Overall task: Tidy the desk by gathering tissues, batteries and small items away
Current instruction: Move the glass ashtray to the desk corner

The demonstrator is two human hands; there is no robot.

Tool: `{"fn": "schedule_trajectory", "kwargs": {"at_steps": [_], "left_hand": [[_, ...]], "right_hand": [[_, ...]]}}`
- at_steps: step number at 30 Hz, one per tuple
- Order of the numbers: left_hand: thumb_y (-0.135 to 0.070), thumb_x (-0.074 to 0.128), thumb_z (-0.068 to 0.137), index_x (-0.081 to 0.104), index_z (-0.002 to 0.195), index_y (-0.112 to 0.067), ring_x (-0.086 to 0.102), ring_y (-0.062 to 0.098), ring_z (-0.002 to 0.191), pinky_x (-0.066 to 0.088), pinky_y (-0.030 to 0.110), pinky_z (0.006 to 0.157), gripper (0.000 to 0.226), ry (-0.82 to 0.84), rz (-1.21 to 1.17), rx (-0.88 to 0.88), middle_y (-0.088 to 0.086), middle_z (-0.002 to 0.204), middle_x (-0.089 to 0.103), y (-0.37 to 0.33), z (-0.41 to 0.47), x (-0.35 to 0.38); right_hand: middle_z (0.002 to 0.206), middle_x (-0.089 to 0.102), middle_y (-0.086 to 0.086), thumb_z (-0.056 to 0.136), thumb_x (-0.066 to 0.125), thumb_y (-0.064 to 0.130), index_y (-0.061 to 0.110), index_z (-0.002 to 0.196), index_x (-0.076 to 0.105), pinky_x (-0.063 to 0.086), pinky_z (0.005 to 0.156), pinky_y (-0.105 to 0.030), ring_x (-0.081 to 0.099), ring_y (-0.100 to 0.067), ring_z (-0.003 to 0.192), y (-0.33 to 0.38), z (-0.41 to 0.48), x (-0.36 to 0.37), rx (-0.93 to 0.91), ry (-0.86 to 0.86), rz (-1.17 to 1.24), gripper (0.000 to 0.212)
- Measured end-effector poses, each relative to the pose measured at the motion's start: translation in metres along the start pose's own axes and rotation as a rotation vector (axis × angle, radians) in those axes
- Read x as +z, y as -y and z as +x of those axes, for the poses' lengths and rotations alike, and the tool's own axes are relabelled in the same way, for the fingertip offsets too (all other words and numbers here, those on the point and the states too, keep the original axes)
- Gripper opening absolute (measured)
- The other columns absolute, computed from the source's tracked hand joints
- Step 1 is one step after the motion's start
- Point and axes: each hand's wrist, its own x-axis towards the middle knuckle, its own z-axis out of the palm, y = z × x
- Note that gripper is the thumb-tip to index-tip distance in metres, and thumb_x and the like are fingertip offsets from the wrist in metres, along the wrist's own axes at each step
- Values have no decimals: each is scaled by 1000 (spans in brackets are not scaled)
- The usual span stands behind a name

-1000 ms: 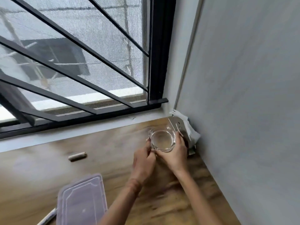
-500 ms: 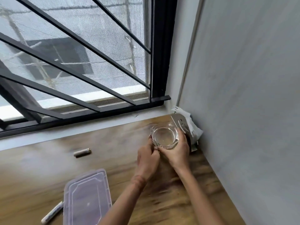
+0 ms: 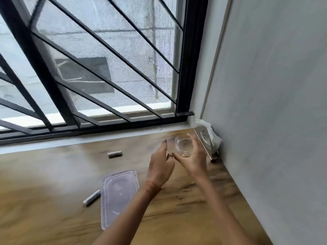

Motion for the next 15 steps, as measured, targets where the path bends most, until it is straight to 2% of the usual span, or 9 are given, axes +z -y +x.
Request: {"fn": "schedule_trajectory", "kwargs": {"at_steps": [3,6,8,10,12,15], "left_hand": [[-8,43,91,27,144,-9,52,39,112,38,30,83,55,-28,26,14,30,123,54,3,-16,-19],[-6,43,91,28,143,-6,54,34,114,38,19,84,55,-90,34,59,21,134,51,7,-37,-42],[-5,43,91,28,143,-6,54,41,110,41,32,85,54,-120,25,87,28,127,54,10,-53,-57],[-6,44,92,30,142,-6,53,45,106,40,40,84,53,-149,17,96,34,119,55,13,-72,-75],[-6,46,91,32,141,-5,54,43,106,39,36,83,52,-191,30,102,34,121,53,17,-89,-91],[-7,48,90,35,140,-5,51,28,122,37,23,95,51,-277,36,134,18,136,49,40,-125,-125]], "right_hand": [[126,56,-5,61,84,27,8,129,48,26,91,-5,46,-8,113,21,-15,1,-42,17,22,79],[125,57,-5,62,85,26,8,127,50,35,95,-14,51,-13,114,43,-33,6,-74,17,33,76],[124,57,-7,63,84,26,10,126,50,39,97,-22,52,-17,115,58,-45,10,-86,28,49,74],[121,58,-7,64,84,25,9,124,51,37,95,-19,52,-16,112,74,-60,17,-111,33,57,71],[120,59,-7,65,83,24,8,122,52,36,93,-17,53,-15,110,90,-74,22,-134,33,59,67],[118,60,-10,67,82,23,5,120,53,42,95,-26,55,-20,110,120,-111,38,-179,52,87,63]]}}
